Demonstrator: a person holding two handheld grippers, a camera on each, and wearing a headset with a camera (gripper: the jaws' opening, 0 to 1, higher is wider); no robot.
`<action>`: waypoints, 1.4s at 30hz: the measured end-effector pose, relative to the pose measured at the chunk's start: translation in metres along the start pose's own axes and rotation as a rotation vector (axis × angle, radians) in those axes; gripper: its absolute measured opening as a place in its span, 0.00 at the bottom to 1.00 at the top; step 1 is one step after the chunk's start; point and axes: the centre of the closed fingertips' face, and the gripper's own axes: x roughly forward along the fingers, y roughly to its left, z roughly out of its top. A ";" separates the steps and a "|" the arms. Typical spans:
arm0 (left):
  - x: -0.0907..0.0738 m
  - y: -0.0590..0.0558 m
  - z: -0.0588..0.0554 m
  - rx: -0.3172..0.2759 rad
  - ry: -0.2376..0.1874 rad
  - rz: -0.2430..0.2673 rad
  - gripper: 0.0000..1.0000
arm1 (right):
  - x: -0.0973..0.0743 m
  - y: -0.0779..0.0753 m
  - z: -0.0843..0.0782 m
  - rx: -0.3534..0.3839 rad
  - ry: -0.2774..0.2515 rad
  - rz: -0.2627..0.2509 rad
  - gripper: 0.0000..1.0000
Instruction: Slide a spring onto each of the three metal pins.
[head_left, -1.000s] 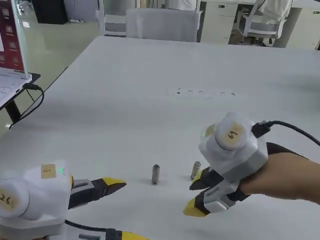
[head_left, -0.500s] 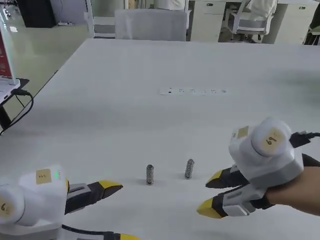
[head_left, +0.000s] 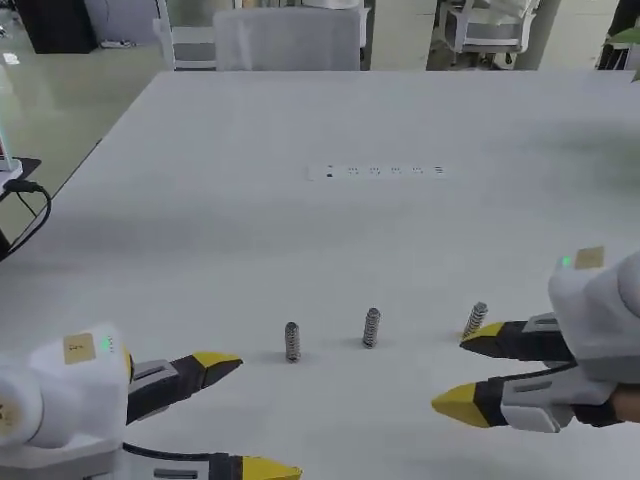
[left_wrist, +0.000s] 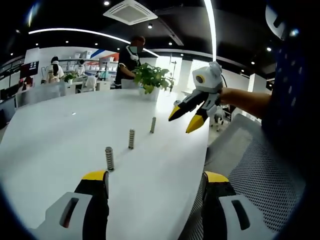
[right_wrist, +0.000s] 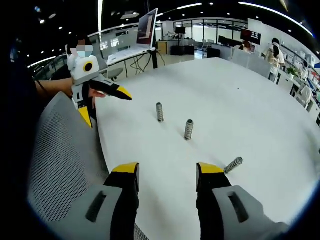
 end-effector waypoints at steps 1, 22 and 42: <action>0.000 0.000 0.000 0.000 0.000 0.001 0.72 | -0.002 -0.002 -0.001 0.006 -0.005 -0.008 0.46; 0.002 -0.001 -0.001 -0.021 -0.009 0.029 0.75 | -0.027 -0.027 -0.022 0.082 -0.160 -0.082 0.74; 0.001 0.008 -0.008 -0.049 -0.008 0.062 0.77 | -0.031 -0.034 -0.042 0.111 -0.175 -0.117 0.96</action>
